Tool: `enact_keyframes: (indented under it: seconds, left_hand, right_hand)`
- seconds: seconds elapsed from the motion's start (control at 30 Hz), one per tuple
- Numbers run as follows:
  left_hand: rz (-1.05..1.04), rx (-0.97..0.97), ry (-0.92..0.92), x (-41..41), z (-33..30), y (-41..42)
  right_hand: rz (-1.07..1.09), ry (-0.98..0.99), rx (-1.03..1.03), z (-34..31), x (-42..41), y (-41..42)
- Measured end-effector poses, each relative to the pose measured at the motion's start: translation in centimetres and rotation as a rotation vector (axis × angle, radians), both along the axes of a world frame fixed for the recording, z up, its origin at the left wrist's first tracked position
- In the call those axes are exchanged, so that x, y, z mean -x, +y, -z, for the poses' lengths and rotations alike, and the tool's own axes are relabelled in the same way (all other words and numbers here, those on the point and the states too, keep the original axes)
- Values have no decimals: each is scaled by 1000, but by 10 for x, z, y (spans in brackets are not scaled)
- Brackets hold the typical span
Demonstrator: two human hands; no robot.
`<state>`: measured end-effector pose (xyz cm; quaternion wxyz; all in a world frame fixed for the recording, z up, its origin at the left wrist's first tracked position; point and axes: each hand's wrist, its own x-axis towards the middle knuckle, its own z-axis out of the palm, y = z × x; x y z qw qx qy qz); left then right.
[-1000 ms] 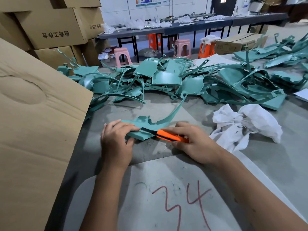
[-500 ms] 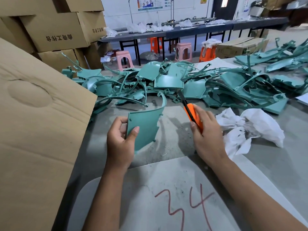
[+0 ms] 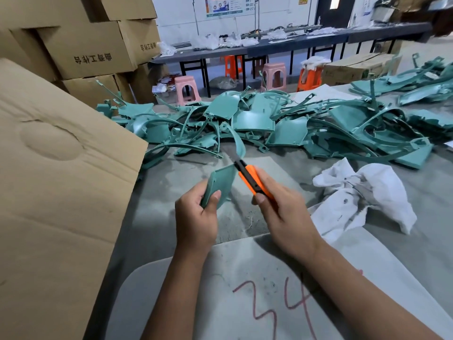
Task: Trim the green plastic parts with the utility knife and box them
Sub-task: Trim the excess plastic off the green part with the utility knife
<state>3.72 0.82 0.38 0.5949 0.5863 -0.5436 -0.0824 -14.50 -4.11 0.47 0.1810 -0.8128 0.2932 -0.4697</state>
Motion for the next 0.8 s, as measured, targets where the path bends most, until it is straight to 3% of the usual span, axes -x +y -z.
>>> enact_keyframes:
  seconds: [0.13,0.23,0.33,0.47,0.53,0.67,0.8]
  left_hand:
    - [-38,26,-101,2,-3,1]
    - [-34,43,-149,7,-4,1]
    - [4,36,-3,2,-5,3]
    - [151,2,164,-9,-16,11]
    - [184,-21,235,-13,-18,12]
    - [175,-53,298,-19,-17,14]
    - [263,-79,417,-23,-16,16]
  right_hand:
    - [139,40,-79,-5,14,-10]
    - [-77,-28,-10,-9,12,1]
    - [-120,-30,-28,-6,13,-4]
    - [175,64,-197,-3,30,-26]
    - [249,13,-199,-3,35,-28]
    - [-46,-30,36,-5,21,-7]
    - [-151,30,17,-6,15,-6]
